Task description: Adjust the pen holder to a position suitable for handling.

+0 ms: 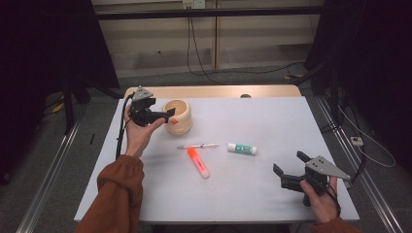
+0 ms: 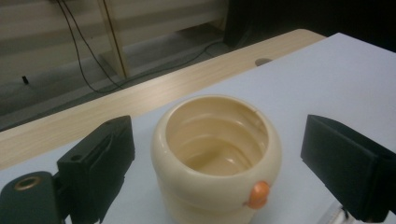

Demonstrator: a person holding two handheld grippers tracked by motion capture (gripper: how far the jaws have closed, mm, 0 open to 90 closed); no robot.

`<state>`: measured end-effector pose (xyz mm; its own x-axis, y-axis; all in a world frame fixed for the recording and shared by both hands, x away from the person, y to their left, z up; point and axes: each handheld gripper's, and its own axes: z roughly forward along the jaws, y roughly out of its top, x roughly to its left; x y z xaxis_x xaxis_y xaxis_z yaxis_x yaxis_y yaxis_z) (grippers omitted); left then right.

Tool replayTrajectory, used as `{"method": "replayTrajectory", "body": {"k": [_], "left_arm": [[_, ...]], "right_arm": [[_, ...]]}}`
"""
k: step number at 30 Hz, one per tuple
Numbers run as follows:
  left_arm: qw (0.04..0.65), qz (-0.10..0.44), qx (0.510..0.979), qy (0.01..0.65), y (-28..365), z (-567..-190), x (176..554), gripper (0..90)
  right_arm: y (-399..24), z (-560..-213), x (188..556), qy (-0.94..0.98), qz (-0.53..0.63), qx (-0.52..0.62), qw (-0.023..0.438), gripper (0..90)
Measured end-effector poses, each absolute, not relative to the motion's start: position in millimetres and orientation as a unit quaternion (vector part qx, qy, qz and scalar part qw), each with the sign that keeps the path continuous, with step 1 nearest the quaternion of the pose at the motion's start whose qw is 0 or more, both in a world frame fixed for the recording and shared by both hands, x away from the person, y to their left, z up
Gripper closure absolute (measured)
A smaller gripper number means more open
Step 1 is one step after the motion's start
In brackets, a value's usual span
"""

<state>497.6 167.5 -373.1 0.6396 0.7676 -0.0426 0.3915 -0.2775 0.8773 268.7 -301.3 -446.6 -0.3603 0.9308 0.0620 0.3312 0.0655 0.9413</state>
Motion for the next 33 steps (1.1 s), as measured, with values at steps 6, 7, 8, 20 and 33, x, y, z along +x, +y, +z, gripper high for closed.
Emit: {"method": "replayTrajectory", "body": {"k": [6,7,8,20,33], "left_arm": [[0.456,0.197,0.776,0.389,163,-378,520,13.1],[0.455,0.196,0.775,0.391,163,-379,523,14.7],[0.451,0.197,0.778,0.391,163,-379,527,14.7],[0.433,0.189,0.788,0.395,157,-384,550,31.0],[0.405,0.163,0.800,0.412,158,-403,562,48.4]], "right_arm": [[-301,-447,269,0.662,0.492,0.476,0.305,2.0],[-301,-447,269,0.662,0.492,0.476,0.305,2.0],[-301,-447,269,0.662,0.492,0.476,0.305,2.0],[-302,-447,269,0.664,0.491,0.476,0.303,2.0],[-301,-447,269,0.664,0.491,0.476,0.302,2.0]]}}
